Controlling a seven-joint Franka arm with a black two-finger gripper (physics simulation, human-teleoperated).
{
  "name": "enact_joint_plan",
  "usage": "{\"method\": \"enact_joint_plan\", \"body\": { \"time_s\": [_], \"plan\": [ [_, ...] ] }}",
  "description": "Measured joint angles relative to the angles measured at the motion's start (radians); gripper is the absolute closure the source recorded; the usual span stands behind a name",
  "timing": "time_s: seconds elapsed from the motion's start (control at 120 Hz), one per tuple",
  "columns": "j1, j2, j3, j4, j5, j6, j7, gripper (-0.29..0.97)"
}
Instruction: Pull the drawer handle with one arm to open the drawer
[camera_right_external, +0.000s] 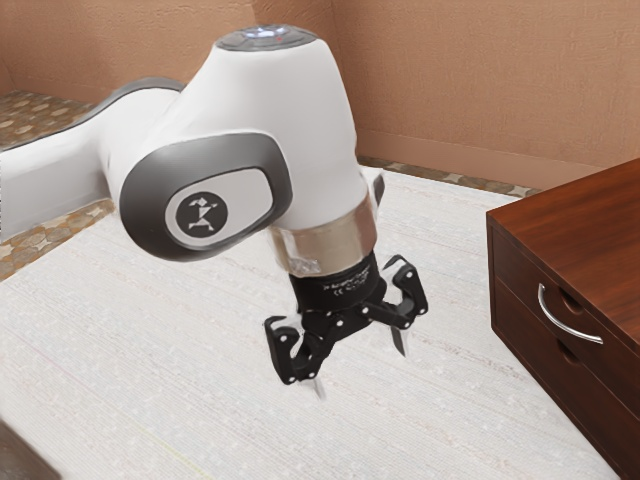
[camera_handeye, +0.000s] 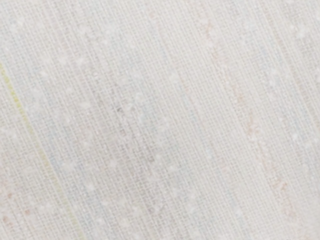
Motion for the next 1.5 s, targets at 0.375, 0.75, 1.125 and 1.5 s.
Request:
{"method": "enact_joint_plan", "body": {
  "time_s": [0.375,0.75,1.125,1.5],
  "plan": [
    [0.141,0.111,-0.112,0.017,-0.048,0.2,0.053,0.0],
    [0.112,0.217,-0.123,0.047,-0.119,0.438,0.126,0.0],
    [0.169,0.279,-0.148,0.087,-0.166,0.531,0.166,0.0],
    [0.221,0.342,-0.171,0.139,-0.171,0.558,0.196,0.0]
  ]
}}
